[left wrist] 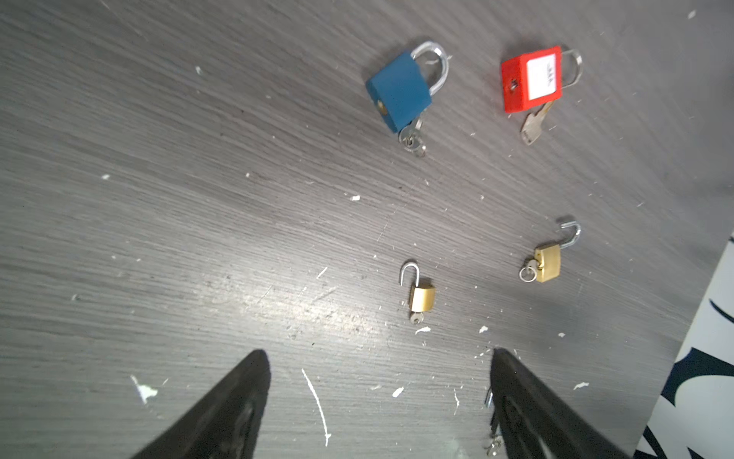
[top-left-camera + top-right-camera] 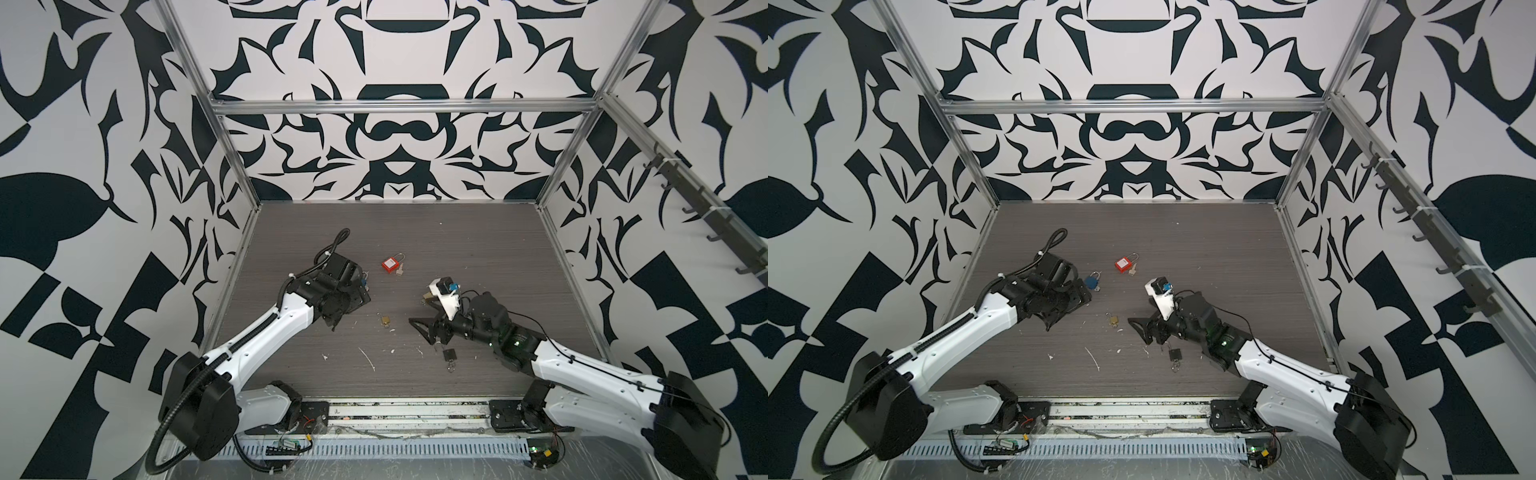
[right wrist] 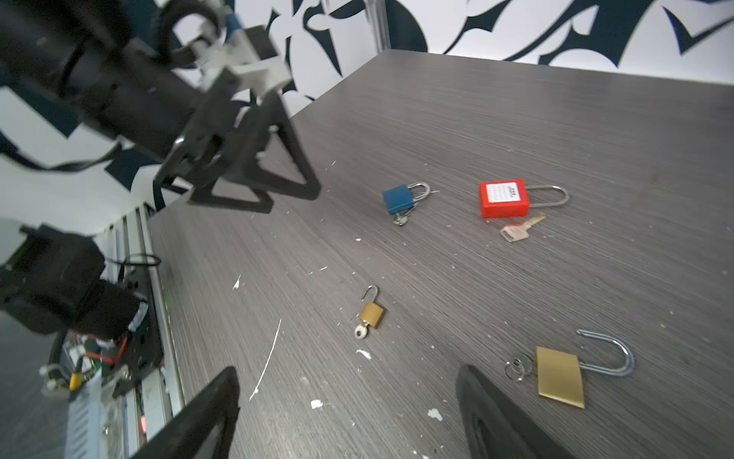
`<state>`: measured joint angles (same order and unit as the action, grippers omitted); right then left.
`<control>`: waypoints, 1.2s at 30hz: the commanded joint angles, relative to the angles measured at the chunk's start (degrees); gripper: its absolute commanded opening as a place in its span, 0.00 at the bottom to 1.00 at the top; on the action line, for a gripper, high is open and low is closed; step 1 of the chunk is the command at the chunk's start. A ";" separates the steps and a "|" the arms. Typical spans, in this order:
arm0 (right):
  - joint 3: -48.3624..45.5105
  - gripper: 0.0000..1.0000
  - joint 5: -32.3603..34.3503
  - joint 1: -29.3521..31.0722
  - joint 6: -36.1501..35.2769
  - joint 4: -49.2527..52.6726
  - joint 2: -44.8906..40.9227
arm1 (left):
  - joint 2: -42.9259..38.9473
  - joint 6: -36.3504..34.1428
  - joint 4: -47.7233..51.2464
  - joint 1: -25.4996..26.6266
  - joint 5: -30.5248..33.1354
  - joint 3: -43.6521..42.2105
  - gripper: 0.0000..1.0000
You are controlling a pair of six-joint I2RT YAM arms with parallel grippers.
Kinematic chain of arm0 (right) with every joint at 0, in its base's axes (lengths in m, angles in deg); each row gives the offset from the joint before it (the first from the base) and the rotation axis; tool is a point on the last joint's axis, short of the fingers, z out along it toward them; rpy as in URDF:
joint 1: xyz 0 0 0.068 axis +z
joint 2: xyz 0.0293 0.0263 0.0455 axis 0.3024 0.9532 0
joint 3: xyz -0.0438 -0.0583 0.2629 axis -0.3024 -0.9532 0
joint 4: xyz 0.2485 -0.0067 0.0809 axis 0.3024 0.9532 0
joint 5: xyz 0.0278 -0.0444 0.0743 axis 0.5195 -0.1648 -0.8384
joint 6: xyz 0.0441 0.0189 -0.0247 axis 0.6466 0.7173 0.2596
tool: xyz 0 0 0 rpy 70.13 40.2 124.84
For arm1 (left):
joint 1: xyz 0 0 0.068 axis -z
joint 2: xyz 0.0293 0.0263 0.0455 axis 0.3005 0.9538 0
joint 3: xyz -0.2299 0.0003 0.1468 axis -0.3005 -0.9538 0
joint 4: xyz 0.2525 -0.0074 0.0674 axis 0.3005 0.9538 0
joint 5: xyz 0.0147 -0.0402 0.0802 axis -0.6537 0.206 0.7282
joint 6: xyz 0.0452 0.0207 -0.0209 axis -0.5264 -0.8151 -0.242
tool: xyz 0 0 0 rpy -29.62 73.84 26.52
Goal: Lock with the key
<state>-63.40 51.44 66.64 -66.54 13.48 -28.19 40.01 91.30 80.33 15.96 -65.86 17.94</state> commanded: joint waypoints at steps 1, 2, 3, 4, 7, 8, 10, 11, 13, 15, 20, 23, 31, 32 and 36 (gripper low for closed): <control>-0.39 0.88 7.85 3.55 -10.00 2.82 -1.53 | 4.43 1.69 2.82 1.31 -1.73 2.53 0.89; -0.88 0.88 8.67 4.62 -10.81 3.50 -1.38 | 5.54 1.83 2.72 1.84 -1.62 2.87 0.89; -1.07 0.88 9.31 5.48 -11.15 4.33 -1.08 | 6.39 1.94 2.39 2.35 -1.62 3.03 0.89; -0.78 0.88 9.72 6.41 -11.46 6.08 -0.57 | 7.37 1.94 2.16 3.04 -1.54 3.27 0.89; -0.01 0.86 7.40 8.95 -12.94 10.09 0.47 | 10.92 1.88 1.86 5.25 -1.12 4.02 0.88; -0.03 0.86 6.64 9.83 -13.51 10.89 0.66 | 12.62 1.87 1.60 5.64 -1.85 4.30 0.88; 0.16 0.85 6.77 11.33 -14.23 12.41 0.73 | 16.13 1.47 1.41 6.14 -3.20 5.49 0.88; -0.04 0.85 7.12 11.87 -14.76 12.69 0.69 | 17.69 1.17 1.49 6.45 -3.22 6.49 0.87; -0.63 0.84 7.95 12.77 -15.83 12.89 0.75 | 20.29 0.34 1.76 7.12 -2.83 8.89 0.86; -1.20 0.84 8.70 13.64 -17.06 12.83 1.13 | 22.46 -0.05 2.23 7.82 -2.22 11.16 0.84; -0.78 0.83 10.34 15.03 -18.52 13.43 3.14 | 29.19 0.55 4.00 9.45 -2.32 16.61 0.76; -0.03 0.83 10.26 15.34 -19.42 14.01 4.06 | 32.27 0.86 5.93 10.33 -2.18 19.47 0.72; -0.82 0.85 12.45 15.47 -20.75 10.86 4.83 | 36.11 1.86 12.32 11.28 -0.60 24.16 0.65; -0.97 0.85 13.45 15.46 -20.61 10.15 5.12 | 36.51 1.86 12.51 11.37 -0.73 24.59 0.64; -1.52 0.87 15.22 15.43 -20.36 7.58 5.92 | 38.14 1.83 13.75 11.37 -1.18 26.04 0.61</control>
<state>-64.62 64.06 81.83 -86.76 24.87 -22.60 76.58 92.19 89.31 27.17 -67.65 42.51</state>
